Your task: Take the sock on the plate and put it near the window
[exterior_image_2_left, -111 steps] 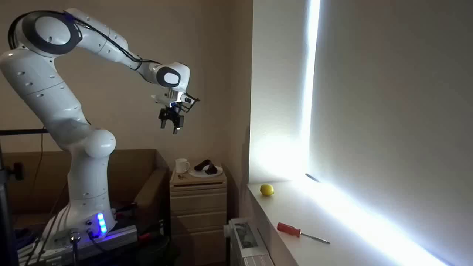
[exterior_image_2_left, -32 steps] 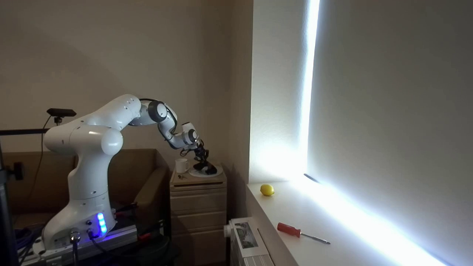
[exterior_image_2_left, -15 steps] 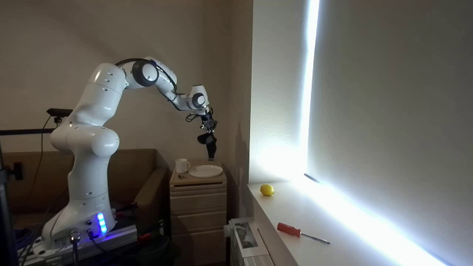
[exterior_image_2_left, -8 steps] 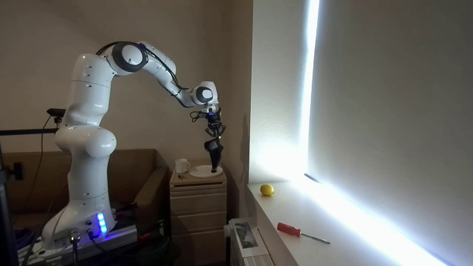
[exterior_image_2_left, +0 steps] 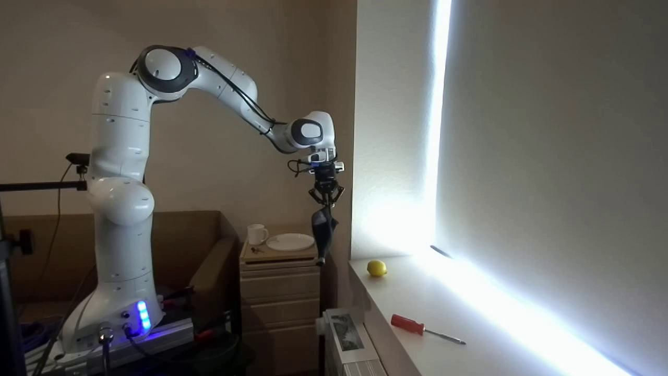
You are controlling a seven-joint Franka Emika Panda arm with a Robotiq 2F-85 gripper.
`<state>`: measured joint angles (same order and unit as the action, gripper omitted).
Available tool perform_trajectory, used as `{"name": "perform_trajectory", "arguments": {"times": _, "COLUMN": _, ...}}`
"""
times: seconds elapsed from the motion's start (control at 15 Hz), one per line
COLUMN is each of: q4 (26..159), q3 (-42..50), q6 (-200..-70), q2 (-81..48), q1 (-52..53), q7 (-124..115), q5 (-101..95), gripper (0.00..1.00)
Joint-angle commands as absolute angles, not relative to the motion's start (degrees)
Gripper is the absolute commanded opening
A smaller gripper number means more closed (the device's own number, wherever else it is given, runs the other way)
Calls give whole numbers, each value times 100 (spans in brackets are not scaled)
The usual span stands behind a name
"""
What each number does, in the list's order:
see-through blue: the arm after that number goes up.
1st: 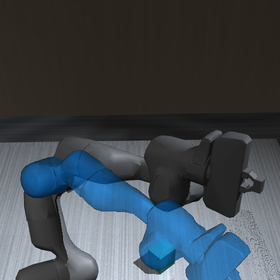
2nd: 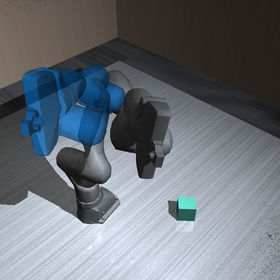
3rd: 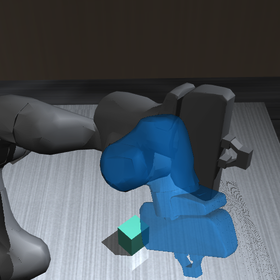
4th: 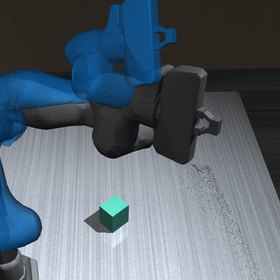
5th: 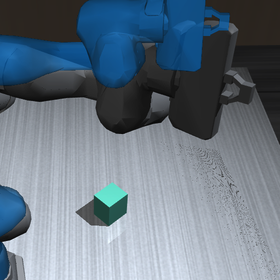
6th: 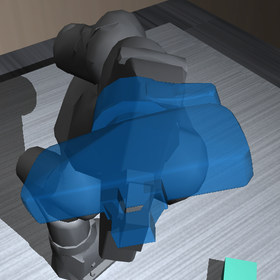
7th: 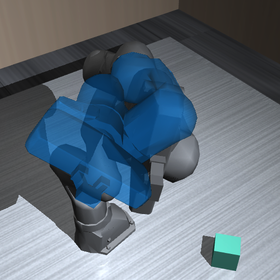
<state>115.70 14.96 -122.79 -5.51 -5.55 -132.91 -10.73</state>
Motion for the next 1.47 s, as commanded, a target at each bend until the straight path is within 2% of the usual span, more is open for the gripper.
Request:
{"name": "perform_trajectory", "arguments": {"times": 0.0, "q4": 11559, "q3": 1362, "q6": -12266, "q2": -551, "q1": -669, "q7": -13300, "q5": -1081, "gripper": 1}}
{"name": "perform_trajectory", "arguments": {"times": 0.53, "q4": 9084, "q3": 1771, "q6": -12203, "q2": -2920, "q1": -873, "q7": -15197, "q5": -1122, "gripper": 1}}
{"name": "perform_trajectory", "arguments": {"times": 0.6, "q4": 8744, "q3": 2656, "q6": -12237, "q2": -3273, "q1": -358, "q7": -14928, "q5": -606, "gripper": 1}}
{"name": "perform_trajectory", "arguments": {"times": 1.0, "q4": 6839, "q3": 4487, "q6": -11765, "q2": -5292, "q1": -346, "q7": -14901, "q5": 1974, "gripper": 1}}
{"name": "perform_trajectory", "arguments": {"times": 1.13, "q4": 6257, "q3": 5007, "q6": -11643, "q2": -6008, "q1": -640, "q7": -14892, "q5": 2929, "gripper": 1}}
{"name": "perform_trajectory", "arguments": {"times": 1.4, "q4": 6974, "q3": 6321, "q6": -11876, "q2": -6797, "q1": -228, "q7": -14894, "q5": 4899, "gripper": 1}}
